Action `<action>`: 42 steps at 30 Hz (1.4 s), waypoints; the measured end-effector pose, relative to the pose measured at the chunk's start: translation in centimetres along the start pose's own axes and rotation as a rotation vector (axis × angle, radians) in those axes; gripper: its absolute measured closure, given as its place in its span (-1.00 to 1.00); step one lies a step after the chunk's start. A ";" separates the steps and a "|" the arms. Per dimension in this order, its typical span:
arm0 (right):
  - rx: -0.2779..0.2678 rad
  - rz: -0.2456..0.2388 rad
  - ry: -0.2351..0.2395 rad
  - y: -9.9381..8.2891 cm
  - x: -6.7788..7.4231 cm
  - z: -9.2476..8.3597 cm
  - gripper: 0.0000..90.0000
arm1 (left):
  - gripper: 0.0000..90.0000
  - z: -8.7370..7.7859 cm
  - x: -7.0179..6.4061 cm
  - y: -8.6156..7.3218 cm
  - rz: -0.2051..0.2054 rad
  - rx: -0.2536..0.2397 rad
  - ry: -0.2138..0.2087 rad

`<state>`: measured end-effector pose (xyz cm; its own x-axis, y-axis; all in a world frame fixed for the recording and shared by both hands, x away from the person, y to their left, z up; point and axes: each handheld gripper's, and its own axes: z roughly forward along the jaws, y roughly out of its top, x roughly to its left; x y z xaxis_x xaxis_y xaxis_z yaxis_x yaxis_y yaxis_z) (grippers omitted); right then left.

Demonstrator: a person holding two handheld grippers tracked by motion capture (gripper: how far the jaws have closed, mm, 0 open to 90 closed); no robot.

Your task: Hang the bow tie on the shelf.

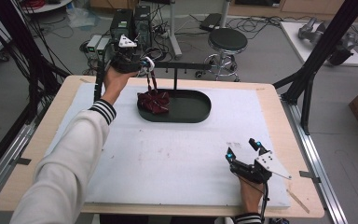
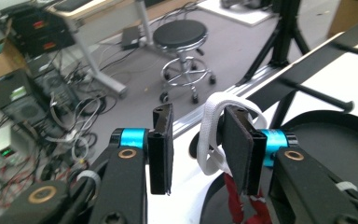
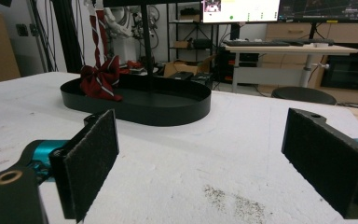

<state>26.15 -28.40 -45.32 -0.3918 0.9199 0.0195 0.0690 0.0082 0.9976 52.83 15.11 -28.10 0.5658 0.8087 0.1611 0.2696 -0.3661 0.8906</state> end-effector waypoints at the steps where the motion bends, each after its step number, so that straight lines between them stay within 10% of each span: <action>1: -0.001 -0.001 0.000 0.0 0.0 0.0 -0.78 | 0.40 0.0 0.1 -0.1 -0.005 0.009 0.002; 16: -0.001 0.003 -0.004 0.0 0.0 0.0 -0.78 | -0.35 0.0 0.7 -0.6 0.047 0.111 0.049; 27: -0.001 0.000 -0.003 0.0 0.0 0.0 -0.78 | -0.44 -0.2 1.0 -1.4 0.040 0.153 0.024; 35: -0.009 0.000 0.005 -0.1 0.0 -0.1 -0.78 | -0.52 -4.2 1.3 -4.7 -0.034 -0.014 -0.089; 42: -0.023 -0.007 0.006 -0.1 0.1 -0.3 -0.78 | -0.56 -10.0 -0.1 -10.9 -0.061 -0.195 -0.180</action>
<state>25.86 -28.44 -45.40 -0.3978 0.9174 0.0125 0.0449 0.0058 0.9990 42.05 23.64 -33.55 0.6872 0.7253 0.0419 0.1623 -0.2094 0.9643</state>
